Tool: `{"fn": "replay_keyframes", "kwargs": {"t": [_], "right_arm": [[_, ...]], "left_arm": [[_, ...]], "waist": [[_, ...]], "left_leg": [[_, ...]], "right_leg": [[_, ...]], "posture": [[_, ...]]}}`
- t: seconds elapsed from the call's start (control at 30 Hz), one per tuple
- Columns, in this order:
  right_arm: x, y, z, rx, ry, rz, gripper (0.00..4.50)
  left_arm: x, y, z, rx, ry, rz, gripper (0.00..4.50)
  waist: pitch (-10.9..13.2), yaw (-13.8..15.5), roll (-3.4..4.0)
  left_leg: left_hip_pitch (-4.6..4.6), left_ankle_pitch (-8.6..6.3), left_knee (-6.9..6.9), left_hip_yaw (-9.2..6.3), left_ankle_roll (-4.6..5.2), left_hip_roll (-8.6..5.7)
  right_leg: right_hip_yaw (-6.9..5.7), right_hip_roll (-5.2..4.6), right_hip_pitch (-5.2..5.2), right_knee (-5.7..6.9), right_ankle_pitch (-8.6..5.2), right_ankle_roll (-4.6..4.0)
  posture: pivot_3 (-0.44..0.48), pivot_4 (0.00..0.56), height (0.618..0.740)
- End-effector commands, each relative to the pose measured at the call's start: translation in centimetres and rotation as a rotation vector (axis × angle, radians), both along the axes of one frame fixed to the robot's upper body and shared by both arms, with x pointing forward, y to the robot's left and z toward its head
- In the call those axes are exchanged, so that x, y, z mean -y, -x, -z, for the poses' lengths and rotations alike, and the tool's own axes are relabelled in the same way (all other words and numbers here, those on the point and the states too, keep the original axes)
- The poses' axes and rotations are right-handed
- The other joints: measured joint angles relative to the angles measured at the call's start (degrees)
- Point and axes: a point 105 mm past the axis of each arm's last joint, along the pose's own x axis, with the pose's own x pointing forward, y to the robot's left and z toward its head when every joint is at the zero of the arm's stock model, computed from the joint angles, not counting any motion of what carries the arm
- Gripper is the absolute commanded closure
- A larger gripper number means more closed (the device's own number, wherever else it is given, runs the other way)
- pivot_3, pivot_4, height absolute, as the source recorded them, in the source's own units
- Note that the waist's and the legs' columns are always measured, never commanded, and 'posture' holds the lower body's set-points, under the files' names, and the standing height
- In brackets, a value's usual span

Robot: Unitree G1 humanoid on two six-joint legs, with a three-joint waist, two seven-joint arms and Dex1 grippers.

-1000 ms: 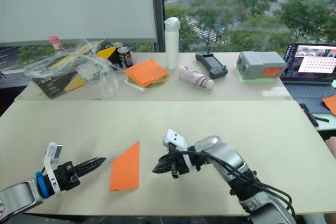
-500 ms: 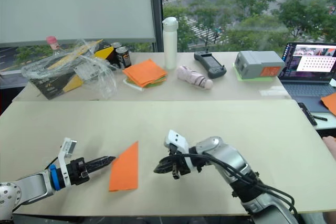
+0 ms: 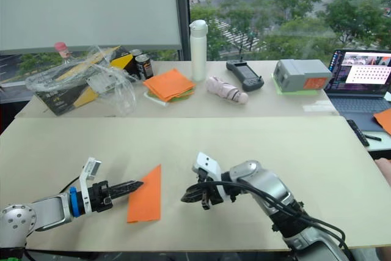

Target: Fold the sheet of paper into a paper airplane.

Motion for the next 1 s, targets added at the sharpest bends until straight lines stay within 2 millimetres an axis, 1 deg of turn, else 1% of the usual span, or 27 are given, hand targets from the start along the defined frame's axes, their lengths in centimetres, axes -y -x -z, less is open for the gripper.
{"fn": "replay_keyframes", "kwargs": {"t": [0.03,0.27,0.3,0.43,0.67,0.83,1.0], "right_arm": [[-0.2,0.2,-1.1,0.024,-0.034,-0.012,4.50],[-0.1,0.1,-1.1,0.029,-0.030,-0.003,4.50],[-0.1,0.1,-1.1,0.029,-0.030,-0.003,4.50],[-0.1,0.0,-1.1,0.030,-0.029,0.000,4.50],[-0.2,-0.1,-1.1,0.033,-0.030,0.000,4.50],[-0.2,-0.3,-1.2,0.038,-0.032,0.007,4.50],[-0.3,-0.4,-1.1,0.041,-0.033,0.013,4.50]], "left_arm": [[0.3,-0.3,-0.2,0.007,0.006,0.016,2.71],[1.0,-0.5,-0.3,0.010,0.015,0.032,2.71],[1.0,-0.5,-0.4,0.011,0.018,0.035,3.25],[1.3,-0.3,-0.5,0.015,0.025,0.044,4.47],[1.6,-0.5,-0.4,0.010,0.035,0.026,4.47],[2.4,-1.7,-1.0,0.045,0.070,-0.040,4.47],[3.2,-3.8,-1.4,0.053,0.148,-0.196,4.47]], "waist": [[0.00,0.03,0.00],[0.00,0.04,-0.01],[0.00,0.03,-0.01],[-0.01,0.03,-0.01],[-0.01,0.03,-0.01],[-0.02,0.12,-0.03],[-0.04,0.28,-0.08]], "left_leg": [[0.00,0.00,0.00,0.00,0.00,0.00],[-0.02,0.00,0.04,0.00,0.00,0.00],[-0.02,0.00,0.06,0.00,0.00,-0.01],[-0.03,0.00,0.08,-0.01,0.00,-0.01],[-0.03,0.00,0.11,-0.01,0.00,-0.01],[-0.08,0.00,0.19,-0.04,0.00,-0.02],[-0.16,0.00,0.35,-0.06,0.00,-0.07]], "right_leg": [[0.00,0.00,0.00,0.00,0.00,0.00],[0.00,0.00,0.00,0.01,0.00,0.00],[0.00,0.00,0.01,0.01,0.00,0.00],[0.00,0.00,0.01,0.02,0.00,0.00],[0.00,-0.01,0.01,0.03,0.00,0.00],[-0.01,-0.02,0.01,0.05,0.00,0.00],[-0.02,-0.06,0.02,0.08,0.02,0.03]], "posture": [[0.000,0.150,0.740],[0.000,0.150,0.740],[0.000,0.150,0.740],[0.000,0.150,0.740],[0.000,0.150,0.740],[0.000,0.150,0.740],[0.000,0.150,0.740]]}}
